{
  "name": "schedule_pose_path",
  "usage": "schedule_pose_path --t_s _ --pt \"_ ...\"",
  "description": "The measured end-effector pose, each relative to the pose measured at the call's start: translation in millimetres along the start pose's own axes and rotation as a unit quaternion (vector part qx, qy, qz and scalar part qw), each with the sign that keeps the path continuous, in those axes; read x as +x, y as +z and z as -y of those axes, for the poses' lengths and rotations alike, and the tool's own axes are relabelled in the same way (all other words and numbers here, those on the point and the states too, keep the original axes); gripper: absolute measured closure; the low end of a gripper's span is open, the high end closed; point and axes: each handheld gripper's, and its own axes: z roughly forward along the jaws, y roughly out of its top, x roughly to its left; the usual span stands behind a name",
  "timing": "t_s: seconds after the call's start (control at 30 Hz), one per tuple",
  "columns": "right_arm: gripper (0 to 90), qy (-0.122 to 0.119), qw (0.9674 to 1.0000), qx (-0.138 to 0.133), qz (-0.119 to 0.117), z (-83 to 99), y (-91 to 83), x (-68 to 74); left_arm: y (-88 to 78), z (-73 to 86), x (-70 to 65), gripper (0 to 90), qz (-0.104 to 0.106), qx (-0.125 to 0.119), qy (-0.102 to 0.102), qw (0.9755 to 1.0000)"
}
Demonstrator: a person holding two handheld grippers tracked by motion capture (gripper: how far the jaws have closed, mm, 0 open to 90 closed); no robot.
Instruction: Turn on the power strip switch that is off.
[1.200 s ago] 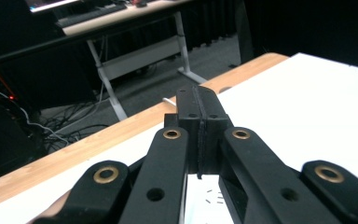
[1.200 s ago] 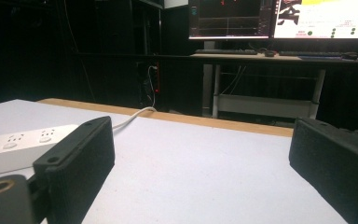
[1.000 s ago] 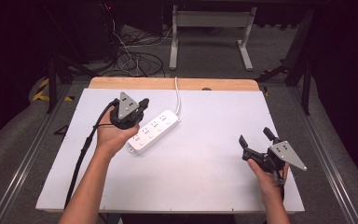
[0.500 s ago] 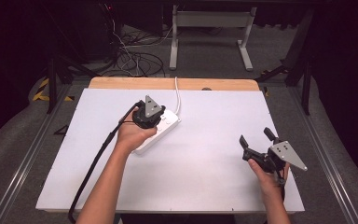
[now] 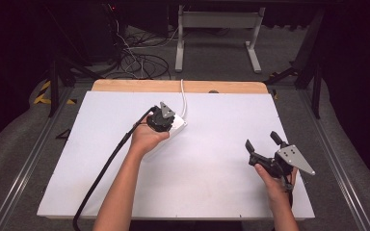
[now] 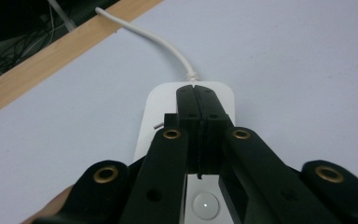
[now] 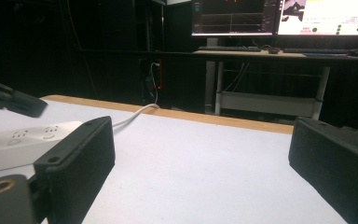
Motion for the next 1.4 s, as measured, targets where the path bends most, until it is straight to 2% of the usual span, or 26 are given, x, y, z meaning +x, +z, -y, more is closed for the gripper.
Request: schedule_pose_path --t_s 0.13,0.23,0.5,0.6,0.87,0.93,1.0,1.13,1.27,1.4 --pt "7.7 0.001 1.0 0.0 -0.002 0.0 -0.2 -0.1 10.7 2.9 -2.1 90.0 0.004 0.007 -0.011 0.9999" --pt "7.7 0.003 1.0 0.002 0.0 0.6 -0.5 -2.2 14.5 5.3 -1.7 90.0 0.0 0.019 -0.008 0.9998" --pt "7.8 0.008 1.0 0.001 0.004 -0.1 -3.1 -3.8 17.1 5.4 -2.8 89.9 0.003 0.023 -0.007 0.9997" --pt "7.9 0.007 1.0 0.002 0.005 0.2 -3.2 -3.7 17.6 6.0 -1.2 89.9 -0.003 0.03 -0.009 0.9995" --pt "7.8 0.008 0.9999 0.002 0.006 0.5 -3.9 -5.3 17.9 3.5 -4.2 89.9 0.004 0.025 -0.006 0.9997" --pt "7.9 0.01 0.9999 0.002 0.007 0.3 -4.1 -5.2 18.0 2.2 -4.7 90.0 0.005 0.03 -0.02 0.9993" --pt "7.8 0.01 0.9999 0.002 0.007 0.1 -4.2 -5.2 17.7 0.4 -5.3 90.0 0.001 0.036 -0.019 0.9992" --pt "7.9 0.009 0.9999 -0.001 0.007 -0.7 -4.7 -5.4 18.7 -1.0 -4.7 90.0 0.006 0.044 -0.036 0.9984" --pt "7.8 0.013 0.9999 -0.002 0.009 -1.2 -5.5 -5.7 19.1 -2.1 -7.3 90.0 -0.004 0.051 -0.035 0.9981" --pt "7.9 0.011 0.9999 -0.003 0.01 -1.4 -6.0 -7.4 18.1 -2.3 -4.5 90.0 0.011 0.058 -0.054 0.9968"
